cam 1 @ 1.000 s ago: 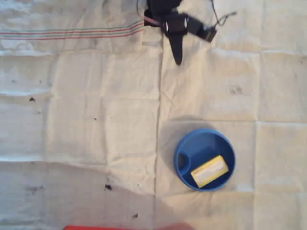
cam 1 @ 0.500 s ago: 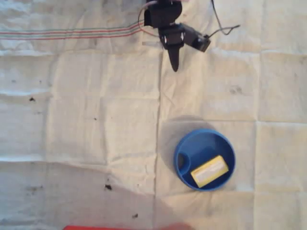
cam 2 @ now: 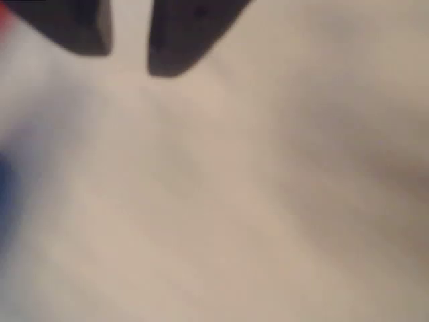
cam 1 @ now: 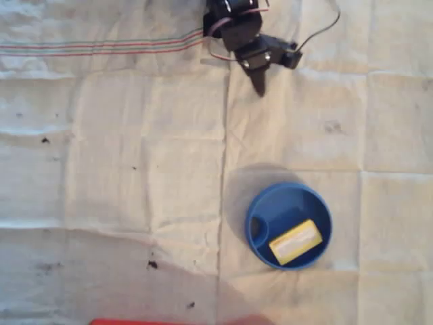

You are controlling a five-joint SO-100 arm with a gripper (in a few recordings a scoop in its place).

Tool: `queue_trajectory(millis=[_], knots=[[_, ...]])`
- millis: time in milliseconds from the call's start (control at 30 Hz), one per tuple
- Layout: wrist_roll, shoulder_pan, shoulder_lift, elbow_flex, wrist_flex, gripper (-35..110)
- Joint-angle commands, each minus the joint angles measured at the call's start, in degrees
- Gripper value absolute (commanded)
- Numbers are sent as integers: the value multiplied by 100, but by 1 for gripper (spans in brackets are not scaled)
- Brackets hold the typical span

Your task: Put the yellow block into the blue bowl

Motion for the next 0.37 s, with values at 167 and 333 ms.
queue_trajectory(millis=[167,333], knots=[[105,-35,765,431,-167,0],[114,-35,765,598,-167,0]])
